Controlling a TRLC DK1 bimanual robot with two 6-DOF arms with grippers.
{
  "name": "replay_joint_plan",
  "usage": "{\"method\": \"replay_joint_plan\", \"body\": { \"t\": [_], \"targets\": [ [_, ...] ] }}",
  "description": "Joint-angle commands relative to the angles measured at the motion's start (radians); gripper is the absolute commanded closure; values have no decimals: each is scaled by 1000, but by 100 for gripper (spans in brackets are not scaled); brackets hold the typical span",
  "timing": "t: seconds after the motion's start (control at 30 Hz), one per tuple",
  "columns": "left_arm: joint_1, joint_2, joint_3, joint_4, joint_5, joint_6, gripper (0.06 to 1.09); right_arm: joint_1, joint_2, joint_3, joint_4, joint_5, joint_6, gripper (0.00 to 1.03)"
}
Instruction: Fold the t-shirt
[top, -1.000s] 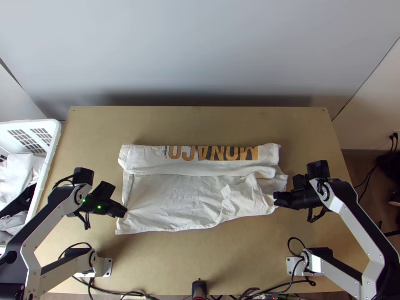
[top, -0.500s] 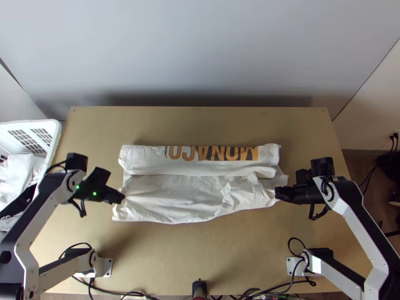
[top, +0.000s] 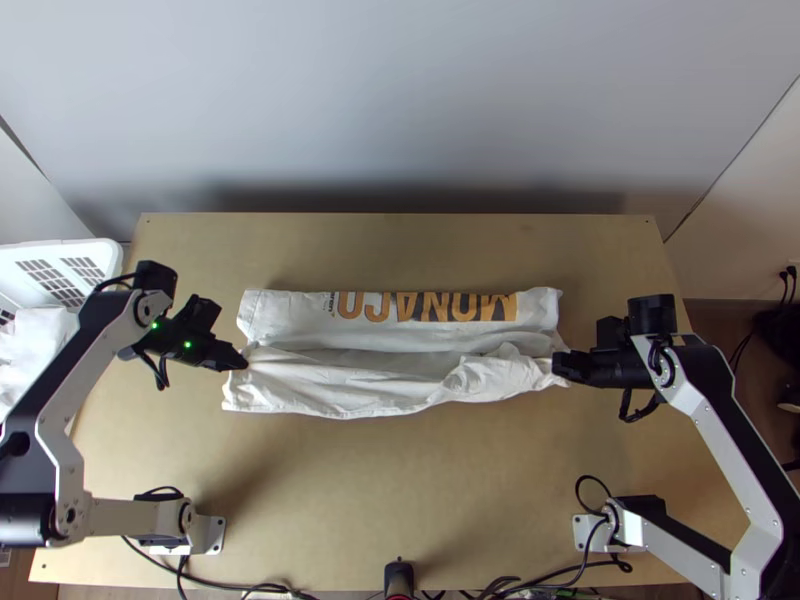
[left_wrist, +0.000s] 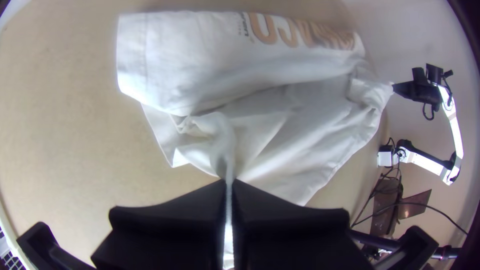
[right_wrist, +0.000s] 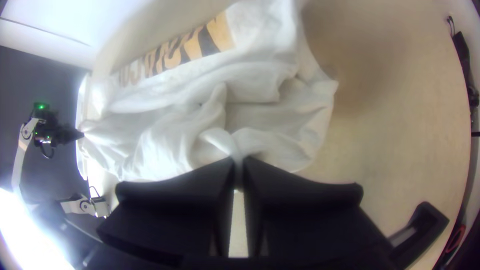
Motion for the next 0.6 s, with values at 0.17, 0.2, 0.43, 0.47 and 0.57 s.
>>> {"method": "replay_joint_plan", "body": {
  "t": [0.17,0.2,0.43,0.47,0.57],
  "targets": [
    [4,73,72,-64,0,52,105,-1,15,19,4,7,6,100],
    [2,84,63,-52,0,52,105,-1,15,19,4,7,6,100],
    [44,204,32,-133,-17,85,10,7,18,19,4,7,11,100],
    [60,187,26,-149,-17,104,10,7,17,14,4,7,11,100],
    [120,150,19,-196,-35,138,10,7,14,1,4,5,14,100]
  ]
}}
